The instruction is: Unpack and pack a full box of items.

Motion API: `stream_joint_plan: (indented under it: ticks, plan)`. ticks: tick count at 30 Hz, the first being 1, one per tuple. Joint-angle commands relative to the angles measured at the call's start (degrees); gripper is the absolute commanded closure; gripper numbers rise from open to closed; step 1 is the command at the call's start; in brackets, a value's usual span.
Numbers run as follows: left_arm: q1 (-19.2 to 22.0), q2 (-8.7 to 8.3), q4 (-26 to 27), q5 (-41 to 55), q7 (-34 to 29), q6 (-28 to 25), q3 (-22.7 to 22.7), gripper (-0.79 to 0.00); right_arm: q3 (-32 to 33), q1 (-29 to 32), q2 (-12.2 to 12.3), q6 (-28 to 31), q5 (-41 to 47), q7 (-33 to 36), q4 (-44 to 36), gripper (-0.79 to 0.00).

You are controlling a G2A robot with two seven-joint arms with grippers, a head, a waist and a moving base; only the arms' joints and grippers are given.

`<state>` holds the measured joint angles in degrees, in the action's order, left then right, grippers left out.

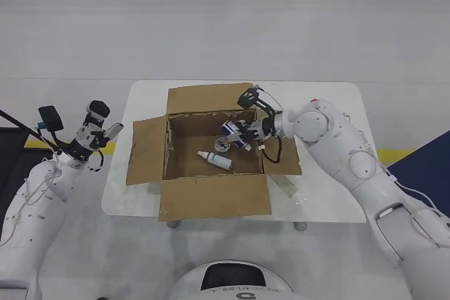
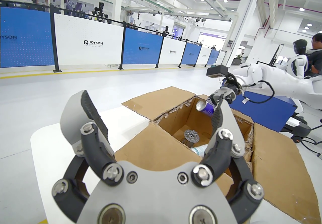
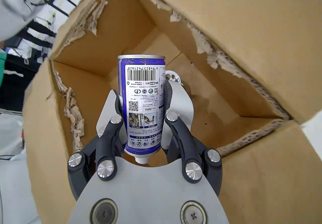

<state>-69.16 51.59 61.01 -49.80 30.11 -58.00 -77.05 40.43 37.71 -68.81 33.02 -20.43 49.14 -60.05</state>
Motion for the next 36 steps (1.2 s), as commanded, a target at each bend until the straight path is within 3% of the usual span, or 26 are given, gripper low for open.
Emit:
stream_joint_plan:
  ticks: [1, 4, 6, 7, 13, 14, 16, 23, 26, 30, 36]
  plan:
    - [0.00, 0.00, 0.00, 0.00, 0.00, 0.00, 0.00, -0.785, -1.21, 0.13, -0.29, 0.16, -2.27, 0.27, -0.75, 0.000]
    - [0.00, 0.00, 0.00, 0.00, 0.00, 0.00, 0.00, -0.785, -2.87, 0.69, -0.72, -0.54, -5.44, 0.02, -1.95, -0.003]
    - [0.00, 0.00, 0.00, 0.00, 0.00, 0.00, 0.00, -0.785, -3.70, 0.87, -0.98, -1.11, -7.18, -0.05, -2.31, -0.182]
    - [0.00, 0.00, 0.00, 0.00, 0.00, 0.00, 0.00, -0.785, -4.00, 0.83, -1.12, -1.43, -7.74, -0.10, -2.30, -0.231]
    - [0.00, 0.00, 0.00, 0.00, 0.00, 0.00, 0.00, -0.785, -4.98, 0.37, -1.85, -1.73, -8.17, 0.90, -1.52, -0.379]
    - [0.00, 0.00, 0.00, 0.00, 0.00, 0.00, 0.00, -0.785, -4.95, 0.38, -1.89, -1.26, -7.94, 0.93, -1.52, -0.489]
    - [0.00, 0.00, 0.00, 0.00, 0.00, 0.00, 0.00, -0.785, -4.57, 0.53, -1.82, -0.62, -7.84, 0.51, -1.86, -0.785]
    - [0.00, 0.00, 0.00, 0.00, 0.00, 0.00, 0.00, -0.785, -1.45, 0.90, -0.84, 2.36, -5.94, 0.06, -4.19, -0.785]
    - [0.00, 0.00, 0.00, 0.00, 0.00, 0.00, 0.00, -0.785, 2.73, 1.16, 0.42, 6.64, -2.47, -1.64, -4.45, -0.785]
    - [0.00, 0.00, 0.00, 0.00, 0.00, 0.00, 0.00, -0.785, 13.08, 5.15, 3.92, 10.00, 3.17, -3.44, -8.40, -0.785]
    - [0.00, 0.00, 0.00, 0.00, 0.00, 0.00, 0.00, -0.785, 29.89, 15.55, 8.91, 8.85, 6.09, -4.69, -14.91, -0.785]
